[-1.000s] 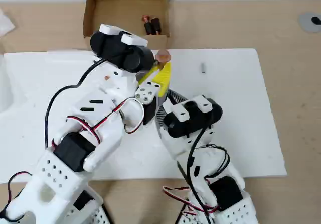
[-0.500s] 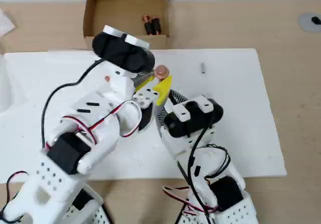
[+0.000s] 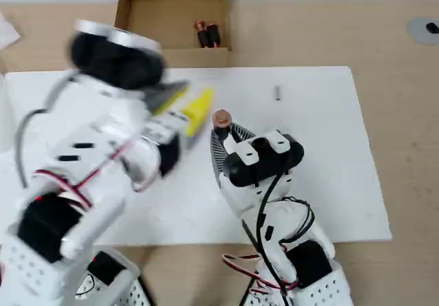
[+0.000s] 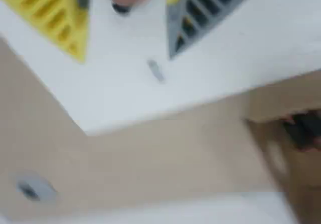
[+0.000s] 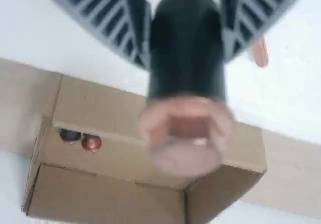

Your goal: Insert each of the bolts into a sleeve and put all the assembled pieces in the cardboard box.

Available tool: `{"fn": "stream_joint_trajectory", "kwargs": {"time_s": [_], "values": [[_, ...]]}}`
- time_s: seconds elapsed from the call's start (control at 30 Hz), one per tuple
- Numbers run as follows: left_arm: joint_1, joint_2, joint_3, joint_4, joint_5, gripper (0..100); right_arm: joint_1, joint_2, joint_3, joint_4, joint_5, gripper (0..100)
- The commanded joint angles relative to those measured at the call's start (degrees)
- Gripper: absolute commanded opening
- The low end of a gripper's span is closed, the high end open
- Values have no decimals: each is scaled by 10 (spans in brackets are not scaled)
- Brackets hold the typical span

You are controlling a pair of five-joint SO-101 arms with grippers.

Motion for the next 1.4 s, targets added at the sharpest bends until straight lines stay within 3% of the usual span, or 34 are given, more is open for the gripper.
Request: {"fn": "stream_joint_trajectory", "kwargs": {"time_s": [0.0, 0.23, 0.9, 1.37], "values": [[-84, 20, -33, 5, -11, 11, 21, -50, -10, -51, -2, 9], [-175, 77, -20, 40, -8, 2, 74, 140, -115, -132, 15, 9], [-176, 116, 119, 21, -64, 3, 103, 895, -724, -182, 14, 9], [-172, 116, 170, 1, -64, 5, 117, 1324, -1125, -181, 14, 9]]}}
